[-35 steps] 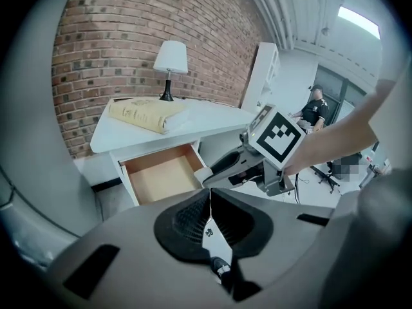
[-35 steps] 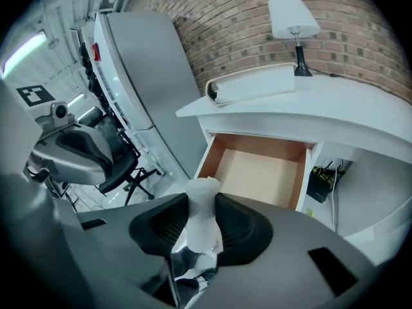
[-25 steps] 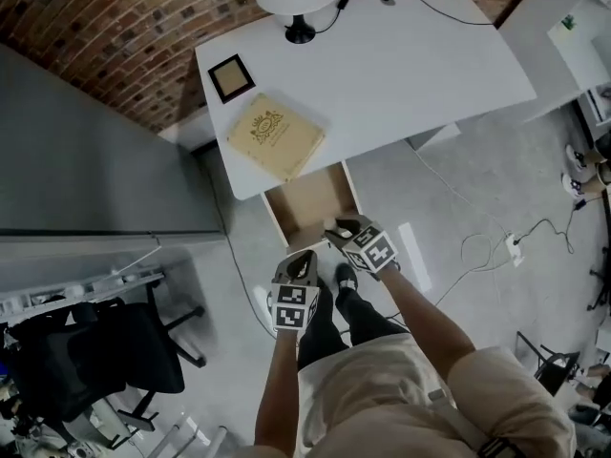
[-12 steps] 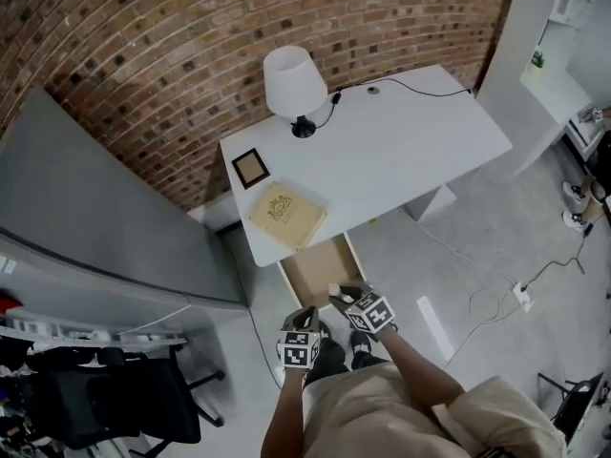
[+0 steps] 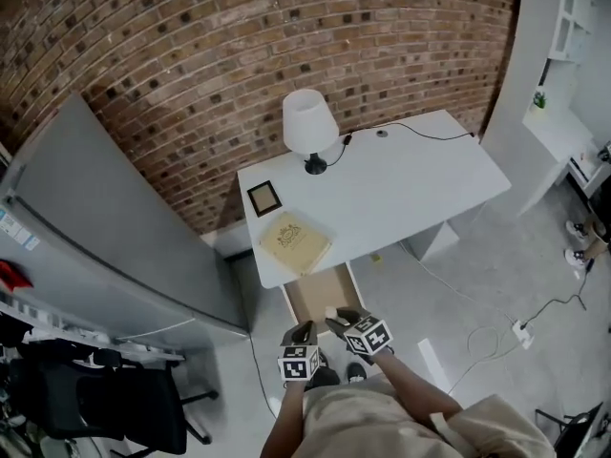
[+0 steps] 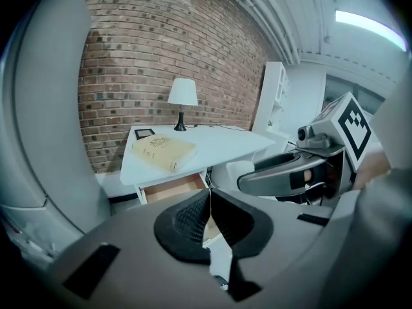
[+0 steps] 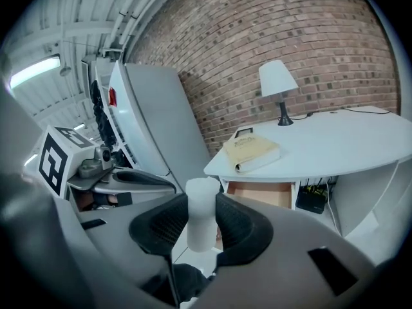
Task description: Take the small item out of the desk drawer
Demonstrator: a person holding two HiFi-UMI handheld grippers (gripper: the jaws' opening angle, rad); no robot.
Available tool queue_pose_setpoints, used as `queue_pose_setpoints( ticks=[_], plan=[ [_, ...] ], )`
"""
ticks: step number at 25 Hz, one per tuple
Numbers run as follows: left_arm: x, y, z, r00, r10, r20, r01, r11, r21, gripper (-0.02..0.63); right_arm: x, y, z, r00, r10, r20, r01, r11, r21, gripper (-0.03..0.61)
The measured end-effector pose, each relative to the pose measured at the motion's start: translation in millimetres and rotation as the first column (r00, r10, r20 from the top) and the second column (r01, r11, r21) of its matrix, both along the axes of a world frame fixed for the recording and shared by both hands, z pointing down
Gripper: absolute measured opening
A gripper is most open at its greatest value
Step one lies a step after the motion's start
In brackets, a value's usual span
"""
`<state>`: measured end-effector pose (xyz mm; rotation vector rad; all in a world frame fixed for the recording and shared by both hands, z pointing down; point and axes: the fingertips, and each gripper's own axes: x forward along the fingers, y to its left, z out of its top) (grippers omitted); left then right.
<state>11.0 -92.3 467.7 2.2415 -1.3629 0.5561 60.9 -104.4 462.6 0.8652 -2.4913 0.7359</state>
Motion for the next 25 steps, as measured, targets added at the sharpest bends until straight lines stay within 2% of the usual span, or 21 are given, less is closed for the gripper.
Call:
queue_pose_setpoints(
  ticks=[8, 19, 25],
  plan=[
    [-14, -1, 0, 0.998, -0.054, -0.023, 0.054, 0.998, -0.014, 0.02, -3, -14, 5, 0.999, -0.035, -0.04, 0.035, 0.999, 0.016, 0.155],
    [-2, -8, 7, 0.999, -0.033, 0.0, 0.033, 0.999, -0.022, 0.02, 4, -23, 9, 0.998, -0.04, -0.056, 0.043, 0.998, 0.05, 0.155],
    [6, -11, 2, 0.999, -0.033, -0.013, 0.033, 0.999, -0.008, 0.019, 14, -22, 8, 0.998, -0.022, -0.055, 0.025, 0.998, 0.051, 0.155]
  ],
)
